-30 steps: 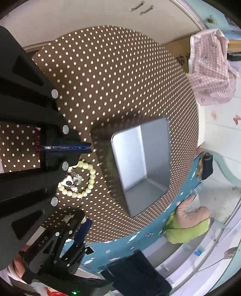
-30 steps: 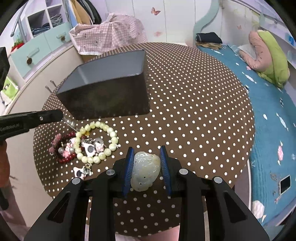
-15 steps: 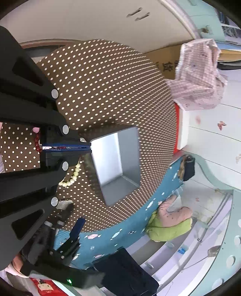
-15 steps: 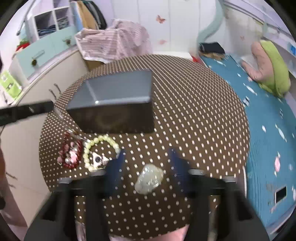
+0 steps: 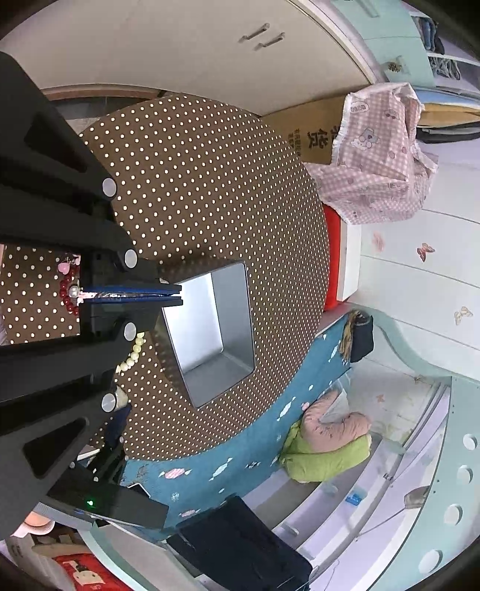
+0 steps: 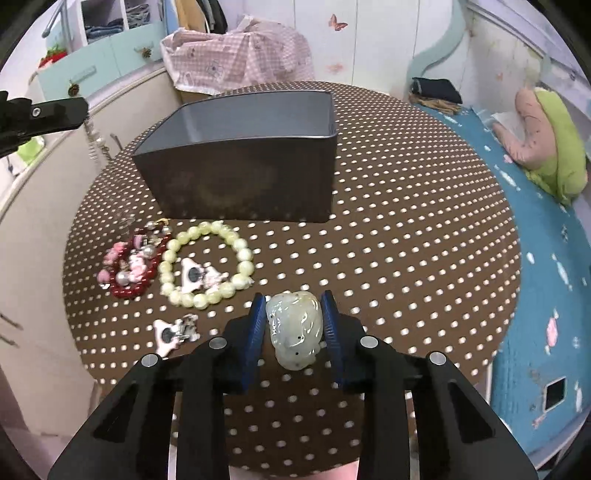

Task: Organize jewelry
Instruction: 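Carry the jade pendant in the right tool and silver chain in the left tool toward the grey tin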

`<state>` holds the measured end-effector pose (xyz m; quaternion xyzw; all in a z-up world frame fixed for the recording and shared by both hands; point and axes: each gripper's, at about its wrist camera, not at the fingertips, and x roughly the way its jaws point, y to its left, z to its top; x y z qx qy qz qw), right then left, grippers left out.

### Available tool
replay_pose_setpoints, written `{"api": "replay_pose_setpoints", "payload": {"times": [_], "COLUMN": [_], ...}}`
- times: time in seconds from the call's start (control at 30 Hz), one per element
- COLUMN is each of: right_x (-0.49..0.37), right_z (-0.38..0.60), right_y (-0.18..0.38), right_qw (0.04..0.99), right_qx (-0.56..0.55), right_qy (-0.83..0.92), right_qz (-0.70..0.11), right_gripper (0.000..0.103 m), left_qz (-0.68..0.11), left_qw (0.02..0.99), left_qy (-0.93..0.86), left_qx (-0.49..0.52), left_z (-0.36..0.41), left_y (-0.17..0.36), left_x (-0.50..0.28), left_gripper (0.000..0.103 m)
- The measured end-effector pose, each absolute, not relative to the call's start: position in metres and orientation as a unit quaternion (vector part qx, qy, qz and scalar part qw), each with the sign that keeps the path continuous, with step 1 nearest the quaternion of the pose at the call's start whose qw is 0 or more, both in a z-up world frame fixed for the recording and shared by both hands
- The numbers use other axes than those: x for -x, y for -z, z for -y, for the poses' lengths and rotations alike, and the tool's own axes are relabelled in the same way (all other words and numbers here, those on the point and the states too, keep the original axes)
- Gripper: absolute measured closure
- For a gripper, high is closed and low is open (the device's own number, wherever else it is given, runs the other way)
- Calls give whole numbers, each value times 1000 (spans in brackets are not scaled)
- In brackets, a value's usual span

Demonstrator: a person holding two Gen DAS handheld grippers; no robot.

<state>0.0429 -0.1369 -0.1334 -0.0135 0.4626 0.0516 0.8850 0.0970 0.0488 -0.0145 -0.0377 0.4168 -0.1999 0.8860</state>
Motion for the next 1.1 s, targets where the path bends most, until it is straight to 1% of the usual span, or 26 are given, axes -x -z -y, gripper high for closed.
{"api": "replay_pose_setpoints", "payload": {"times": [0.17, 0.2, 0.23, 0.37, 0.47, 0.57, 0.6, 0.63, 0.67, 0.7, 0.77, 0.87, 0.93, 0.97, 1.0, 1.1], "right_x": [-49, -52, -54, -64, -68, -68, -69, -68, -65, -64, -64, -69, -74, -74, -75, -78], "right_z": [145, 144, 144, 148, 146, 157, 158, 163, 165, 166, 164, 155, 150, 148, 147, 147], "right_y": [111, 104, 98, 73, 64, 64, 67, 73, 80, 87, 104, 123, 137, 139, 139, 139], "right_qw": [897, 901, 904, 919, 924, 922, 918, 913, 912, 910, 897, 891, 885, 891, 893, 891], "right_qx": [3, 8, 11, 16, 28, 2, -9, -23, -28, -31, -30, -8, 3, 8, 11, 13], "right_qy": [-52, -50, -50, -52, -48, -36, -37, -33, -22, -13, -23, -20, -24, -25, -31, -41], "right_qz": [-439, -430, -424, -391, -379, -385, -395, -405, -409, -413, -440, -453, -465, -453, -449, -451], "right_gripper": [73, 83, 91, 91, 91, 87, 71, 30, 17, 16, 16, 18, 46, 54, 60, 60], "left_qz": [-414, -413, -412, -411, -410, -411, -412, -412, -413, -415, -420, -426, -428, -429, -430, -430], "left_qw": [887, 888, 888, 889, 890, 890, 890, 890, 890, 889, 888, 885, 884, 884, 884, 883], "left_qy": [200, 200, 200, 198, 197, 194, 193, 192, 190, 189, 185, 183, 182, 181, 180, 178], "left_qx": [37, 37, 37, 36, 36, 38, 39, 40, 41, 42, 43, 47, 49, 49, 50, 54], "left_z": [-47, -46, -45, -42, -39, -40, -41, -42, -43, -44, -45, -47, -47, -48, -49, -51], "left_y": [14, 14, 14, 13, 12, 13, 14, 15, 16, 17, 21, 25, 27, 28, 28, 29], "left_x": [-98, -98, -99, -101, -102, -102, -101, -102, -103, -104, -105, -105, -105, -104, -104, -103], "left_gripper": [103, 103, 103, 103, 103, 103, 103, 103, 103, 103, 103, 103, 103, 103, 103, 103]}}
